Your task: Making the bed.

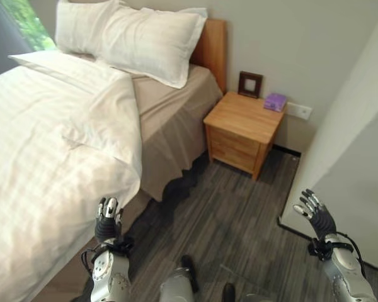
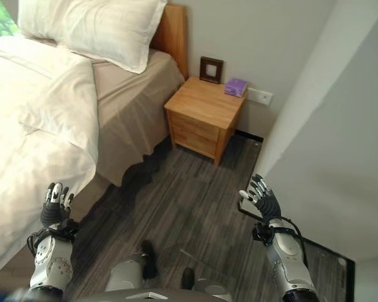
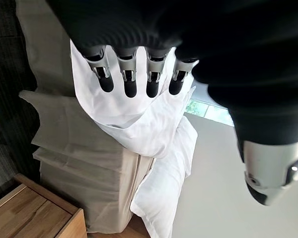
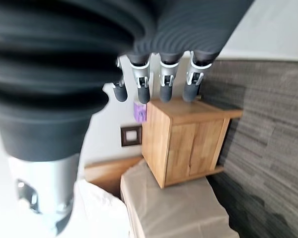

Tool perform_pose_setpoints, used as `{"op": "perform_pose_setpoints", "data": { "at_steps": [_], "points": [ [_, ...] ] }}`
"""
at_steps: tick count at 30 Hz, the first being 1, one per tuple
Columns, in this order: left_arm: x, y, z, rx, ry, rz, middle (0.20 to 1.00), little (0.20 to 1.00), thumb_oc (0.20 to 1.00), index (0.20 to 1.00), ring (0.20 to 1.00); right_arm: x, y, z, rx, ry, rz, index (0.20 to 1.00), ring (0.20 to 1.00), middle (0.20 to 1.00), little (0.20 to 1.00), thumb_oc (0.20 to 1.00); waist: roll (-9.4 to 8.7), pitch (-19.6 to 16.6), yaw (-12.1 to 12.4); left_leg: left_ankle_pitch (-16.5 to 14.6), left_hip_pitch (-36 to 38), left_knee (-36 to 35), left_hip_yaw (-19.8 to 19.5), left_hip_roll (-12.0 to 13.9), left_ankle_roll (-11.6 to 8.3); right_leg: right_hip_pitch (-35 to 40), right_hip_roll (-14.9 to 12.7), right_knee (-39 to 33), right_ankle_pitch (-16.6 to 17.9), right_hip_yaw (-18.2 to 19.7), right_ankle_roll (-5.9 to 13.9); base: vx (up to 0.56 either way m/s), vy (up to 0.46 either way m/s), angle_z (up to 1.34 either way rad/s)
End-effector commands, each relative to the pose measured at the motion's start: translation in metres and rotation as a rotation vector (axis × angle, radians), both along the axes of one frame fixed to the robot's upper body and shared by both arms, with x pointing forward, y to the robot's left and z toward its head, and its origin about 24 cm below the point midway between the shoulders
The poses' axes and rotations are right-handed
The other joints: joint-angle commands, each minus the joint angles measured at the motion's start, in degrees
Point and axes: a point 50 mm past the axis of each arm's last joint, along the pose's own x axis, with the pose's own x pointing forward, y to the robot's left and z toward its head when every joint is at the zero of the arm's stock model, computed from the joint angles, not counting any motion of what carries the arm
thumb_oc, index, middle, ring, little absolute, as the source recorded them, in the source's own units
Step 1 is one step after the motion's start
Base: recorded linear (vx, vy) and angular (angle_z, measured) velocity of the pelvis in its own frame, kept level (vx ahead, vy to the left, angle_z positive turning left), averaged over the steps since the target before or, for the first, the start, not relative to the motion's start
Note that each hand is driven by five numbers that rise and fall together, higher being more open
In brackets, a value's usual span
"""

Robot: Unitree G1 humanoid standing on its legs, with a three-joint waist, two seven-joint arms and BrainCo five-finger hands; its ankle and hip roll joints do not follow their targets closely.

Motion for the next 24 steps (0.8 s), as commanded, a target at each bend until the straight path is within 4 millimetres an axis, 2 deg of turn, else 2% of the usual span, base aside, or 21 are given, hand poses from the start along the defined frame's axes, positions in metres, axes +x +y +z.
{"op": "perform_pose_setpoints", "data": {
  "at_steps": [1,2,3,5,6,7,8,9,10,11,12,13,14,15,16,17,19,20,21,22,24],
  "points": [
    [0.004,0.018,0.023,0.085,-0.091,0.024,1.000,1.000,1.000,1.000,1.000,0.007,-0.004,0.023,-0.022,-0.121,-0.002,1.000,1.000,1.000,1.000,1.000,-0.51,-3.39,0.63,1.21,5.46,-2.84,3.37,-0.04,1.98,4.14,-7.37,3.39,-0.37,0.68,6.88,0.27,0.068,0.10],
    [0.003,0.019,0.023,0.085,-0.089,0.024,1.000,1.000,1.000,1.000,1.000,0.006,-0.004,0.023,-0.022,-0.119,-0.001,1.000,1.000,1.000,1.000,1.000,-0.64,-3.28,0.61,1.02,5.90,-3.15,3.50,-0.40,2.23,4.43,-7.64,3.42,-0.51,0.66,7.10,0.58,0.122,0.06],
    [0.003,0.020,0.021,0.081,-0.082,0.040,1.000,1.000,1.000,1.000,1.000,0.005,-0.005,0.020,-0.024,-0.109,-0.012,1.000,1.000,1.000,1.000,1.000,-1.10,-4.52,0.76,-0.49,6.23,-1.66,3.16,-1.33,3.33,5.65,-8.62,4.63,-1.30,-0.13,7.71,0.42,0.108,-0.01],
    [0.002,0.024,0.024,0.088,-0.088,0.065,1.000,1.000,1.000,1.000,1.000,0.004,-0.007,0.019,-0.019,-0.106,-0.038,1.000,1.000,1.000,1.000,1.000,-2.25,-5.57,0.75,-2.74,8.63,-2.77,4.48,-2.27,4.98,5.15,-10.87,9.44,0.80,-0.63,9.29,0.40,0.127,0.01],
    [0.002,0.025,0.025,0.090,-0.088,0.065,1.000,1.000,1.000,1.000,1.000,0.004,-0.007,0.018,-0.017,-0.106,-0.039,1.000,1.000,1.000,1.000,1.000,-2.38,-5.55,0.91,-2.82,8.86,-3.06,4.71,-2.51,5.18,5.01,-11.14,9.79,0.61,-0.43,9.52,0.29,0.175,0.10],
    [0.003,0.027,0.028,0.110,-0.091,0.065,1.000,1.000,1.000,1.000,1.000,0.006,-0.006,0.020,-0.022,-0.117,-0.036,1.000,1.000,1.000,1.000,1.000,-3.02,-5.21,0.98,-5.08,11.33,-4.34,5.53,-3.53,7.04,2.63,-12.97,18.00,5.82,-0.89,12.33,0.26,0.190,-0.07],
    [0.005,0.029,0.033,0.123,-0.106,0.067,1.000,1.000,1.000,1.000,1.000,0.008,-0.006,0.022,-0.030,-0.125,-0.033,1.000,1.000,1.000,1.000,1.000,-3.12,-4.46,0.94,-5.96,12.89,-5.06,5.62,-3.98,8.03,0.09,-13.92,24.35,9.49,-0.97,14.25,0.34,0.227,-0.17],
    [0.008,0.029,0.035,0.129,-0.112,0.062,1.000,1.000,1.000,1.000,1.000,0.010,-0.006,0.024,-0.031,-0.134,-0.035,1.000,1.000,1.000,1.000,1.000,-3.04,-3.66,0.64,-6.62,14.20,-5.52,5.13,-4.18,8.84,-2.26,-14.33,30.02,11.61,-0.66,15.53,0.31,0.168,-0.28],
    [0.012,0.029,0.040,0.155,-0.122,0.043,1.000,1.000,1.000,1.000,1.000,0.011,-0.007,0.025,-0.034,-0.137,-0.040,1.000,1.000,1.000,1.000,1.000,-2.08,-2.47,-0.07,-6.94,16.51,-5.96,3.93,-3.87,9.61,-6.20,-14.49,36.75,12.63,-1.01,15.75,0.27,0.091,0.16],
    [0.014,0.030,0.043,0.171,-0.124,0.039,1.000,1.000,1.000,1.000,1.000,0.012,-0.007,0.025,-0.038,-0.140,-0.043,1.000,1.000,1.000,1.000,1.000,-1.68,-2.14,-0.46,-6.62,17.41,-6.27,3.82,-3.45,10.07,-7.84,-15.19,38.84,12.99,-2.17,15.04,0.29,0.033,0.63],
    [0.017,0.028,0.046,0.182,-0.131,0.023,1.000,1.000,1.000,1.000,1.000,0.012,-0.008,0.025,-0.043,-0.138,-0.046,1.000,1.000,1.000,1.000,1.000,-1.53,-2.00,-0.60,-6.38,18.16,-6.43,2.37,-3.50,9.89,-8.68,-16.26,38.68,13.49,-2.57,14.67,0.38,-0.067,1.34],
    [0.021,0.025,0.049,0.182,-0.141,-0.009,1.000,1.000,1.000,1.000,1.000,0.007,-0.014,0.022,-0.070,-0.114,-0.063,1.000,1.000,1.000,1.000,1.000,-0.80,-1.74,-1.24,-6.34,20.51,-7.67,-1.51,-3.25,9.27,-11.92,-17.97,36.54,12.44,-1.86,13.13,0.41,-0.097,1.29],
    [0.023,0.023,0.050,0.180,-0.147,-0.022,1.000,1.000,1.000,1.000,1.000,0.004,-0.019,0.022,-0.082,-0.106,-0.078,1.000,1.000,1.000,1.000,1.000,-0.66,-1.58,-1.77,-6.60,21.06,-7.71,-3.37,-3.15,8.97,-12.94,-17.52,34.94,11.56,-0.04,12.64,0.31,-0.094,1.20],
    [0.023,0.022,0.050,0.180,-0.147,-0.022,1.000,1.000,1.000,1.000,1.000,0.004,-0.019,0.022,-0.083,-0.106,-0.079,1.000,1.000,1.000,1.000,1.000,-0.65,-1.57,-1.85,-6.63,21.05,-7.66,-3.49,-3.15,8.95,-12.87,-17.55,34.95,11.50,-0.17,12.63,0.16,-0.080,1.01],
    [0.025,0.020,0.050,0.179,-0.149,-0.035,1.000,1.000,1.000,1.000,1.000,0.002,-0.023,0.021,-0.089,-0.100,-0.096,1.000,1.000,1.000,1.000,1.000,-0.61,-1.55,-2.49,-6.76,21.57,-7.85,-5.04,-3.16,8.68,-13.87,-16.62,33.15,10.94,2.41,12.38,0.27,-0.132,1.44],
    [0.028,0.017,0.049,0.183,-0.147,-0.059,1.000,1.000,1.000,1.000,1.000,-0.005,-0.033,0.020,-0.092,-0.093,-0.140,1.000,1.000,1.000,1.000,1.000,-0.68,-1.74,-4.35,-7.36,22.45,-8.50,-8.56,-3.32,7.99,-15.17,-14.00,27.61,9.42,8.57,12.21,0.26,-0.134,1.32],
    [0.028,0.017,0.049,0.183,-0.148,-0.060,1.000,1.000,1.000,1.000,1.000,-0.005,-0.033,0.020,-0.092,-0.093,-0.140,1.000,1.000,1.000,1.000,1.000,-0.55,-1.87,-4.34,-7.17,22.25,-8.54,-8.56,-3.15,7.95,-15.21,-13.83,27.21,9.79,8.48,12.11,0.19,-0.106,1.12],
    [0.032,0.013,0.050,0.183,-0.159,-0.081,1.000,1.000,1.000,1.000,1.000,-0.013,-0.043,0.018,-0.100,-0.081,-0.180,1.000,1.000,1.000,1.000,1.000,-0.82,-2.10,-6.53,-8.18,23.10,-8.71,-12.72,-3.37,7.08,-15.76,-11.04,19.22,7.91,16.44,12.33,0.36,-0.220,1.21],
    [0.035,0.013,0.055,0.197,-0.181,-0.091,1.000,1.000,1.000,1.000,1.000,-0.021,-0.051,0.016,-0.104,-0.075,-0.219,1.000,1.000,1.000,1.000,1.000,-1.35,-2.23,-7.74,-9.06,23.28,-8.73,-15.57,-3.65,6.80,-16.22,-10.05,14.25,8.49,21.29,12.95,0.37,-0.217,1.00],
    [0.035,0.012,0.055,0.196,-0.180,-0.092,1.000,1.000,1.000,1.000,1.000,-0.021,-0.051,0.016,-0.104,-0.075,-0.220,1.000,1.000,1.000,1.000,1.000,-1.28,-2.27,-7.84,-9.21,23.24,-8.64,-15.72,-3.62,6.82,-16.06,-10.07,14.05,8.48,21.13,12.97,0.24,-0.160,1.52],
    [0.035,0.013,0.059,0.222,-0.193,-0.095,1.000,1.000,1.000,1.000,1.000,-0.034,-0.060,0.012,-0.118,-0.046,-0.245,1.000,1.000,1.000,1.000,1.000,-2.14,-2.37,-8.73,-10.14,23.80,-8.88,-19.45,-3.34,6.15,-16.53,-8.69,11.06,8.57,22.80,13.01,0.17,-0.187,1.29]
  ]
}}
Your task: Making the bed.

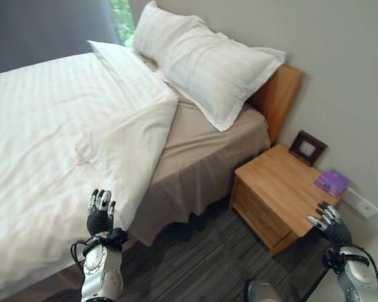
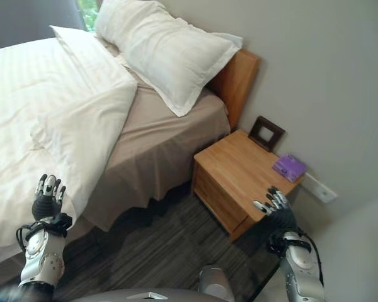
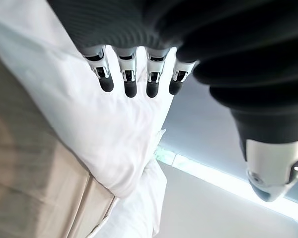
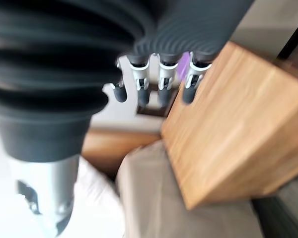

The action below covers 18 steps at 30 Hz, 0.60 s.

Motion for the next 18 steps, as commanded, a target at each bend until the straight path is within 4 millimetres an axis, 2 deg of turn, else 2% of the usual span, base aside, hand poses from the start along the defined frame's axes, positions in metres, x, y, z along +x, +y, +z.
{"op": "perform_pose_setpoints", "data": {
  "at_steps": [1,2,4,6,7,8,10,11,12,13,14,15,18],
  "points": [
    [0.024,0.001,0.039,0.102,-0.173,-0.049,1.000,1.000,1.000,1.000,1.000,0.011,-0.013,0.031,-0.063,-0.156,-0.014,1.000,1.000,1.000,1.000,1.000,-0.62,1.35,-2.66,6.31,-3.37,-1.55,2.26,-5.73,1.88,-0.54,0.13,-5.14,6.11,-1.26,1.79,0.12,-0.223,0.38],
    [0.023,0.001,0.041,0.107,-0.183,-0.041,1.000,1.000,1.000,1.000,1.000,0.010,-0.014,0.029,-0.064,-0.147,-0.018,1.000,1.000,1.000,1.000,1.000,-0.93,1.25,-2.28,6.58,-3.33,-1.22,2.07,-5.39,1.69,0.01,-0.23,-5.19,6.83,-2.56,1.92,0.06,-0.264,0.64],
    [0.020,0.006,0.040,0.088,-0.190,-0.014,1.000,1.000,1.000,1.000,1.000,0.008,-0.017,0.026,-0.056,-0.132,-0.019,1.000,1.000,1.000,1.000,1.000,-0.80,0.91,-1.82,8.35,-4.42,-1.52,0.61,-3.84,0.35,2.36,0.88,-7.79,5.83,-3.37,0.17,0.06,-0.334,0.74],
    [0.023,0.007,0.044,0.096,-0.207,-0.018,1.000,1.000,1.000,1.000,1.000,0.009,-0.024,0.032,-0.085,-0.144,-0.027,1.000,1.000,1.000,1.000,1.000,-0.40,1.17,-1.99,9.71,-5.77,0.32,0.84,-2.63,-0.97,3.62,1.04,-8.31,5.24,-5.78,-1.15,0.03,-0.178,0.33],
    [0.023,0.007,0.045,0.095,-0.208,-0.018,1.000,1.000,1.000,1.000,1.000,0.009,-0.024,0.032,-0.085,-0.144,-0.027,1.000,1.000,1.000,1.000,1.000,-0.36,1.21,-2.15,9.66,-5.91,0.50,0.64,-2.59,-1.03,3.67,1.05,-8.36,5.27,-5.97,-1.20,0.02,-0.185,0.43],
    [0.027,0.009,0.051,0.111,-0.223,-0.019,1.000,1.000,1.000,1.000,1.000,0.011,-0.031,0.041,-0.126,-0.169,-0.035,1.000,1.000,1.000,1.000,1.000,-0.33,1.80,-2.50,11.13,-7.55,3.92,1.78,-1.37,-2.25,4.83,0.93,-8.92,5.01,-7.57,-2.14,0.00,-0.171,0.50],
    [0.030,0.010,0.057,0.123,-0.244,-0.019,1.000,1.000,1.000,1.000,1.000,0.011,-0.034,0.046,-0.151,-0.183,-0.036,1.000,1.000,1.000,1.000,1.000,-0.38,2.27,-3.13,11.78,-8.82,6.19,3.06,-0.44,-2.63,5.42,0.75,-9.27,4.98,-8.69,-2.68,0.00,-0.139,0.51],
    [0.033,0.010,0.062,0.131,-0.260,-0.027,1.000,1.000,1.000,1.000,1.000,0.010,-0.037,0.053,-0.206,-0.192,-0.036,1.000,1.000,1.000,1.000,1.000,-0.25,2.33,-4.32,12.91,-9.48,7.05,7.94,1.39,-2.98,6.56,0.37,-9.94,4.53,-10.12,-3.20,0.01,-0.057,0.43],
    [0.033,0.010,0.062,0.131,-0.260,-0.027,1.000,1.000,1.000,1.000,1.000,0.010,-0.037,0.053,-0.206,-0.192,-0.036,1.000,1.000,1.000,1.000,1.000,-0.25,2.34,-4.31,12.92,-9.46,7.04,7.95,1.39,-2.98,6.57,0.37,-9.96,4.54,-10.11,-3.20,0.02,-0.069,0.43],
    [0.035,0.011,0.064,0.138,-0.264,-0.031,1.000,1.000,1.000,1.000,1.000,0.009,-0.039,0.058,-0.249,-0.203,-0.034,1.000,1.000,1.000,1.000,1.000,0.05,2.36,-4.91,13.49,-9.98,6.26,10.69,2.06,-3.15,7.10,0.05,-10.13,4.30,-10.96,-3.20,0.02,-0.015,0.39],
    [0.037,0.011,0.066,0.144,-0.266,-0.034,1.000,1.000,1.000,1.000,1.000,0.009,-0.040,0.062,-0.276,-0.211,-0.033,1.000,1.000,1.000,1.000,1.000,0.31,2.26,-5.20,13.85,-10.20,4.89,12.09,1.89,-3.25,7.34,-0.10,-10.48,4.27,-11.39,-3.25,0.05,0.011,0.43],
    [0.041,0.010,0.068,0.160,-0.265,-0.052,1.000,1.000,1.000,1.000,1.000,0.010,-0.039,0.070,-0.315,-0.237,-0.019,1.000,1.000,1.000,1.000,1.000,1.33,2.02,-5.95,13.68,-10.75,2.18,14.60,0.58,-2.88,7.60,-0.07,-10.83,4.00,-12.37,-3.21,0.05,0.053,0.70],
    [0.045,0.015,0.073,0.189,-0.256,-0.044,1.000,1.000,1.000,1.000,1.000,0.015,-0.035,0.073,-0.309,-0.259,-0.002,1.000,1.000,1.000,1.000,1.000,2.46,1.80,-6.84,13.69,-10.52,0.00,14.60,-0.88,-2.69,7.17,0.12,-10.78,3.44,-12.42,-3.27,0.06,0.092,0.30]
  ]
}}
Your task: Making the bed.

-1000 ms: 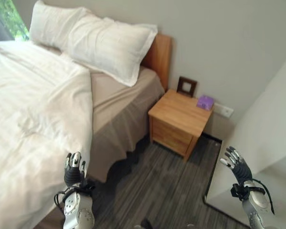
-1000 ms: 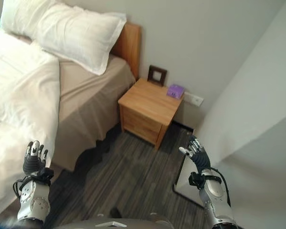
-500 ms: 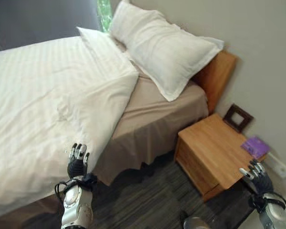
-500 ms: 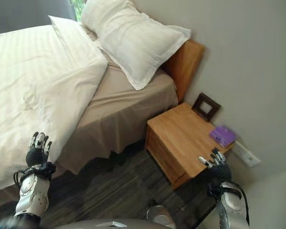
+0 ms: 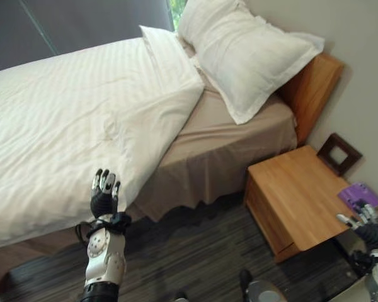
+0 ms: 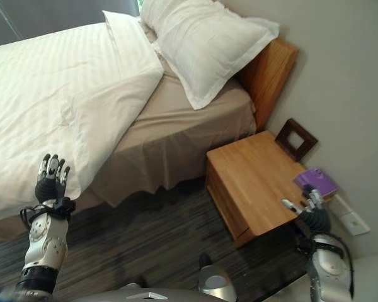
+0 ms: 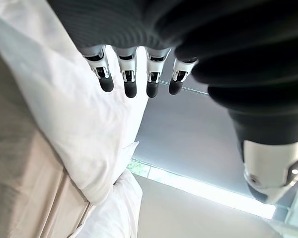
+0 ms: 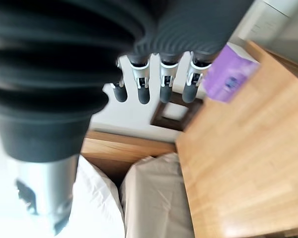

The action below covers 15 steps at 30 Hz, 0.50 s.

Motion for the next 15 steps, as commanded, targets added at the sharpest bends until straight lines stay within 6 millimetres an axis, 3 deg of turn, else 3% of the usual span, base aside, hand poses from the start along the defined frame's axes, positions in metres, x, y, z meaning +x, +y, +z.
{"op": "perform_pose_setpoints", "data": {
  "at_steps": [1,8,15],
  "points": [
    [0.005,0.026,0.033,0.165,-0.081,0.038,1.000,1.000,1.000,1.000,1.000,0.007,0.008,0.022,-0.077,-0.110,0.067,1.000,1.000,1.000,1.000,1.000,-2.85,-3.09,-1.77,4.65,-0.22,-0.02,-0.85,-2.78,0.90,5.29,-0.69,-5.10,2.52,1.85,1.33,0.05,0.064,-0.07],
    [0.009,0.041,0.052,0.208,-0.112,0.095,1.000,1.000,1.000,1.000,1.000,0.009,0.018,0.021,-0.085,-0.101,0.121,1.000,1.000,1.000,1.000,1.000,-1.60,-3.93,-2.51,4.20,3.32,-5.28,0.35,-4.26,1.91,5.17,-0.99,-5.73,2.47,2.52,2.53,0.08,0.107,-0.17],
    [0.003,0.030,0.036,0.185,-0.073,0.065,1.000,1.000,1.000,1.000,1.000,0.014,0.031,0.020,-0.116,-0.068,0.207,1.000,1.000,1.000,1.000,1.000,-2.07,-3.88,-1.83,2.83,4.60,-5.78,0.59,-5.42,2.98,5.41,-2.04,-5.62,2.92,3.33,3.65,0.04,0.095,-0.04]
  ]
}}
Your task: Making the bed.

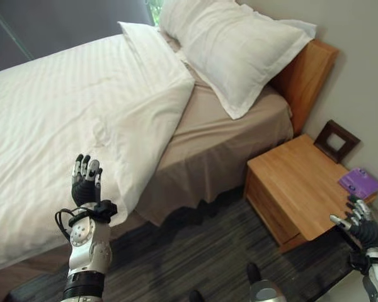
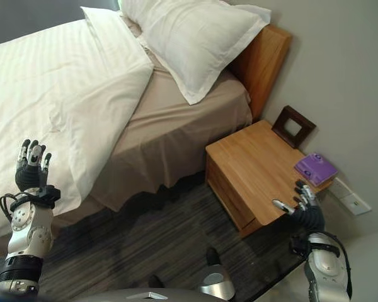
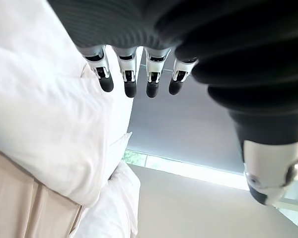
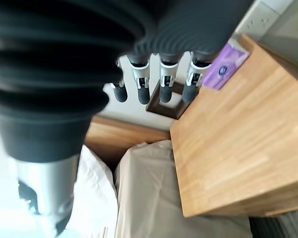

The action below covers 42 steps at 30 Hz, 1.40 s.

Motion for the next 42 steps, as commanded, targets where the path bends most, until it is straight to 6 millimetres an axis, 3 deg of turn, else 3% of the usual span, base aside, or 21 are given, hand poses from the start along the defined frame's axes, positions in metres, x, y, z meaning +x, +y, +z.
{"op": "perform_pose_setpoints", "data": {
  "at_steps": [1,7,9,11,12,13,16,19,21,24,30,31,32,33,34,36,37,38,39,40,42],
  "points": [
    [0.002,0.005,0.017,0.112,-0.056,0.002,1.000,1.000,1.000,1.000,1.000,0.021,0.007,0.033,-0.112,-0.135,0.105,1.000,1.000,1.000,1.000,1.000,-1.26,-2.04,1.44,0.29,-0.98,0.95,-0.92,-0.29,0.75,-0.71,0.75,4.75,-4.53,0.27,1.59,0.01,0.061,0.00],
    [-0.009,0.009,0.019,0.097,-0.083,0.023,1.000,1.000,1.000,1.000,1.000,0.036,0.025,0.041,-0.105,-0.170,0.216,1.000,1.000,1.000,1.000,1.000,-1.94,-1.74,3.77,-1.09,-0.92,1.62,-1.10,-1.31,1.79,-0.79,-0.64,5.58,-4.17,0.04,2.95,0.01,0.111,-0.07],
    [-0.012,0.013,0.023,0.124,-0.086,0.039,1.000,1.000,1.000,1.000,1.000,0.047,0.039,0.041,-0.092,-0.178,0.278,1.000,1.000,1.000,1.000,1.000,-1.90,-0.20,4.96,-2.55,-0.32,2.51,-1.86,-2.13,3.25,-4.22,-1.40,15.85,-3.37,0.21,4.76,-0.05,0.190,0.00],
    [-0.013,0.018,0.024,0.140,-0.077,0.052,1.000,1.000,1.000,1.000,1.000,0.052,0.049,0.040,-0.101,-0.170,0.334,1.000,1.000,1.000,1.000,1.000,-1.94,1.60,5.05,-2.88,0.44,2.83,-2.03,-2.60,4.07,-8.60,-1.79,25.16,1.65,0.71,6.02,-0.05,0.144,0.09],
    [-0.013,0.018,0.025,0.140,-0.079,0.053,1.000,1.000,1.000,1.000,1.000,0.053,0.049,0.040,-0.101,-0.171,0.335,1.000,1.000,1.000,1.000,1.000,-1.96,1.54,5.12,-2.64,0.18,2.86,-1.89,-2.54,4.05,-8.91,-1.70,25.12,1.96,0.83,5.95,-0.02,0.173,0.14],
    [-0.011,0.019,0.024,0.145,-0.069,0.047,1.000,1.000,1.000,1.000,1.000,0.055,0.059,0.040,-0.127,-0.150,0.407,1.000,1.000,1.000,1.000,1.000,-1.03,2.43,4.83,-2.85,0.66,3.57,-3.19,-2.23,4.36,-11.96,-0.68,32.20,3.14,1.02,5.24,0.01,0.100,0.16],
    [-0.006,0.016,0.023,0.148,-0.060,0.025,1.000,1.000,1.000,1.000,1.000,0.055,0.061,0.038,-0.133,-0.129,0.436,1.000,1.000,1.000,1.000,1.000,-0.72,2.61,3.16,-2.76,1.75,3.03,-5.71,-2.43,4.11,-15.35,2.39,33.15,1.71,1.97,4.69,0.14,0.113,0.37],
    [0.004,0.000,0.023,0.140,-0.072,-0.049,1.000,1.000,1.000,1.000,1.000,0.046,0.061,0.029,-0.069,-0.101,0.427,1.000,1.000,1.000,1.000,1.000,-0.98,1.61,0.50,-3.77,3.78,1.97,-9.71,-4.63,3.57,-16.83,5.64,22.34,-0.44,2.72,3.21,0.24,0.053,1.03],
    [0.009,-0.008,0.020,0.132,-0.064,-0.082,1.000,1.000,1.000,1.000,1.000,0.043,0.059,0.027,-0.062,-0.096,0.419,1.000,1.000,1.000,1.000,1.000,-1.59,1.24,-0.65,-5.09,5.43,1.59,-11.49,-5.65,3.31,-17.31,6.33,15.12,1.40,2.78,3.40,0.29,0.030,1.62],
    [0.013,-0.019,0.014,0.135,-0.042,-0.125,1.000,1.000,1.000,1.000,1.000,0.038,0.057,0.026,-0.070,-0.081,0.423,1.000,1.000,1.000,1.000,1.000,-1.96,1.14,-1.71,-6.14,8.00,2.28,-13.22,-5.73,2.71,-17.66,5.98,12.16,3.61,0.13,3.79,0.22,-0.024,0.35],
    [0.011,-0.033,0.002,0.101,-0.017,-0.183,1.000,1.000,1.000,1.000,1.000,0.039,0.062,0.023,-0.071,-0.051,0.476,1.000,1.000,1.000,1.000,1.000,-1.24,-1.32,-1.72,-6.49,9.63,4.84,-14.24,-3.81,1.11,-13.31,6.35,12.03,1.20,-1.82,1.37,0.21,-0.076,0.41],
    [0.011,-0.034,0.002,0.099,-0.018,-0.186,1.000,1.000,1.000,1.000,1.000,0.040,0.063,0.024,-0.067,-0.054,0.485,1.000,1.000,1.000,1.000,1.000,-0.96,-1.75,-1.62,-5.99,9.42,6.79,-14.27,-3.10,0.41,-12.36,6.64,11.58,0.59,-2.25,0.76,0.31,-0.165,0.17],
    [0.013,-0.035,0.002,0.087,-0.020,-0.185,1.000,1.000,1.000,1.000,1.000,0.041,0.063,0.026,-0.064,-0.062,0.491,1.000,1.000,1.000,1.000,1.000,-0.73,-1.91,-1.66,-2.99,7.04,14.93,-13.90,-1.79,-1.81,-9.53,6.94,10.48,-0.60,-2.83,-0.84,0.22,-0.134,0.19],
    [0.013,-0.035,0.002,0.087,-0.020,-0.186,1.000,1.000,1.000,1.000,1.000,0.041,0.063,0.026,-0.064,-0.062,0.491,1.000,1.000,1.000,1.000,1.000,-0.68,-1.87,-1.83,-3.31,6.66,15.61,-14.11,-1.67,-1.89,-9.49,6.96,10.38,-0.56,-3.02,-0.90,0.25,-0.217,0.21],
    [0.018,-0.040,0.005,0.060,-0.042,-0.192,1.000,1.000,1.000,1.000,1.000,0.044,0.062,0.029,-0.063,-0.075,0.488,1.000,1.000,1.000,1.000,1.000,-1.82,-0.78,-1.05,3.07,0.06,29.74,-14.08,-0.50,-5.81,-5.92,6.32,9.36,-1.53,-3.35,-2.91,0.13,-0.165,0.08],
    [0.020,-0.042,0.007,0.051,-0.053,-0.195,1.000,1.000,1.000,1.000,1.000,0.045,0.062,0.030,-0.062,-0.080,0.485,1.000,1.000,1.000,1.000,1.000,-2.32,-0.05,-0.74,3.68,-2.68,32.79,-14.25,-0.18,-5.90,-4.89,6.05,8.74,-1.77,-3.36,-3.52,0.12,-0.138,0.07],
    [0.021,-0.044,0.010,0.050,-0.063,-0.193,1.000,1.000,1.000,1.000,1.000,0.047,0.062,0.034,-0.068,-0.096,0.477,1.000,1.000,1.000,1.000,1.000,-3.95,0.74,0.39,3.07,-7.12,37.69,-12.37,0.92,-4.08,-3.39,4.85,8.08,-2.11,-2.82,-4.24,0.08,-0.086,0.02],
    [0.021,-0.044,0.010,0.050,-0.063,-0.193,1.000,1.000,1.000,1.000,1.000,0.047,0.062,0.034,-0.068,-0.096,0.477,1.000,1.000,1.000,1.000,1.000,-3.92,0.74,0.41,3.02,-7.16,37.76,-12.35,0.96,-4.08,-3.42,4.89,8.09,-2.11,-2.81,-4.24,0.21,-0.057,-0.03],
    [0.022,-0.043,0.012,0.072,-0.062,-0.190,1.000,1.000,1.000,1.000,1.000,0.047,0.060,0.034,-0.067,-0.097,0.463,1.000,1.000,1.000,1.000,1.000,-3.80,-0.05,0.12,2.46,-8.05,29.97,-9.25,4.39,-3.24,-2.42,4.14,7.17,-2.56,-2.48,-3.54,0.14,0.034,-0.12],
    [0.022,-0.043,0.011,0.072,-0.061,-0.190,1.000,1.000,1.000,1.000,1.000,0.047,0.060,0.034,-0.068,-0.096,0.463,1.000,1.000,1.000,1.000,1.000,-3.86,-0.04,0.40,2.47,-7.52,29.49,-8.87,4.31,-3.20,-2.22,4.08,7.03,-2.60,-2.20,-3.47,0.30,0.116,-0.18],
    [0.023,-0.036,0.020,0.152,-0.066,-0.187,1.000,1.000,1.000,1.000,1.000,0.043,0.057,0.031,-0.044,-0.097,0.444,1.000,1.000,1.000,1.000,1.000,-2.29,-1.00,0.94,2.71,-7.67,14.36,-7.56,4.60,-3.40,-0.77,3.83,5.82,-3.57,-1.61,-2.19,0.28,0.180,-0.15]
  ]
}}
